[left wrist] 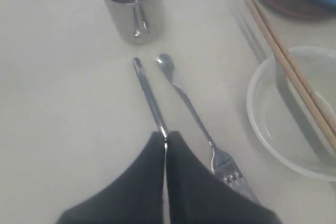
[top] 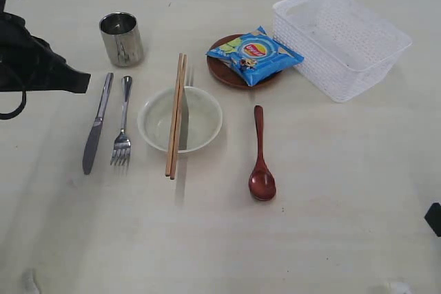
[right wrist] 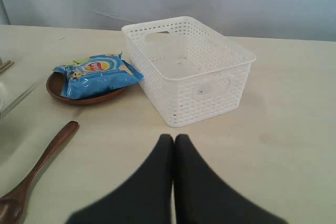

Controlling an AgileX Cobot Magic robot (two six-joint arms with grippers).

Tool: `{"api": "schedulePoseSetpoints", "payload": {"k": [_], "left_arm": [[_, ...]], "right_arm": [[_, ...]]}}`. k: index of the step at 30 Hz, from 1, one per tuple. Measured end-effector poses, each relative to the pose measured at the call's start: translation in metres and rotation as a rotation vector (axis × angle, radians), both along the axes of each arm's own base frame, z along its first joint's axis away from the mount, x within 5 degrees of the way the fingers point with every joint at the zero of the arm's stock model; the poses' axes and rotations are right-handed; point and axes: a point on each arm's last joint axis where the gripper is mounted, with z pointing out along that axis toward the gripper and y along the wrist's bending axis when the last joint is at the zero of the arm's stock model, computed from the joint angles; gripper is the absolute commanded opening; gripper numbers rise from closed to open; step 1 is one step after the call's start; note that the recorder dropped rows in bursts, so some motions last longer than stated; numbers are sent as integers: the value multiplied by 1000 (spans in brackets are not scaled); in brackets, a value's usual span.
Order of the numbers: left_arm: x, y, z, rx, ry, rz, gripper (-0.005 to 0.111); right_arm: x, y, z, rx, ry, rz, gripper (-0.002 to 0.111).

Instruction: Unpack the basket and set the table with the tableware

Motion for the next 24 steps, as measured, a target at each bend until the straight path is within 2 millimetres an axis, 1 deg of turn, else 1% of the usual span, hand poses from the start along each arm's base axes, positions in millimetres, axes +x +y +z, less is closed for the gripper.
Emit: {"api": "schedulePoseSetpoints", "payload": {"k": [2, 4, 7, 8, 9, 12, 13, 14, 15, 16, 17, 20, 22, 23, 24], "left_arm": [[-1, 2, 3, 14, -21, -12, 0], [-3, 9, 13, -23, -68, 14, 0], [-12, 24, 40, -174, -192, 110, 0], [-18, 32, 52, -227, -251, 148, 0], [-24, 38, 60, -266, -288, 175, 0], [-51, 57, 84, -335, -410, 244, 0], [-59, 63, 88, -344, -434, 267, 0], [-73, 69, 94, -354, -459, 292, 0], [-82, 74, 96, -353, -473, 313, 0], [-93, 78, 98, -350, -478, 334, 0], [-108, 84, 100, -352, -500, 357, 0], [-142, 94, 100, -348, -519, 417, 0], [-163, 98, 100, -353, -566, 445, 0], [-181, 101, 98, -361, -616, 466, 0], [-190, 102, 97, -366, -648, 474, 0]], "right_arm": [[0, 0, 0, 0, 0, 0, 0], [0, 0, 0, 0, 0, 0, 0], [0, 0, 0, 0, 0, -2, 0], [0, 0, 0, 0, 0, -2, 0], [0, 0, 0, 0, 0, -2, 0], [0, 0, 0, 0, 0, -2, 0], [0, 0, 0, 0, 0, -2, 0], [0, 0, 0, 0, 0, -2, 0], [0, 0, 0, 0, 0, -2, 0], [0, 0, 0, 0, 0, -2, 0], [0, 0, 0, 0, 0, -2, 0], [0, 0, 0, 0, 0, -2, 0], [0, 0, 0, 0, 0, -2, 0], [0, 0, 0, 0, 0, -2, 0], [0, 0, 0, -2, 0, -1, 0]]}}
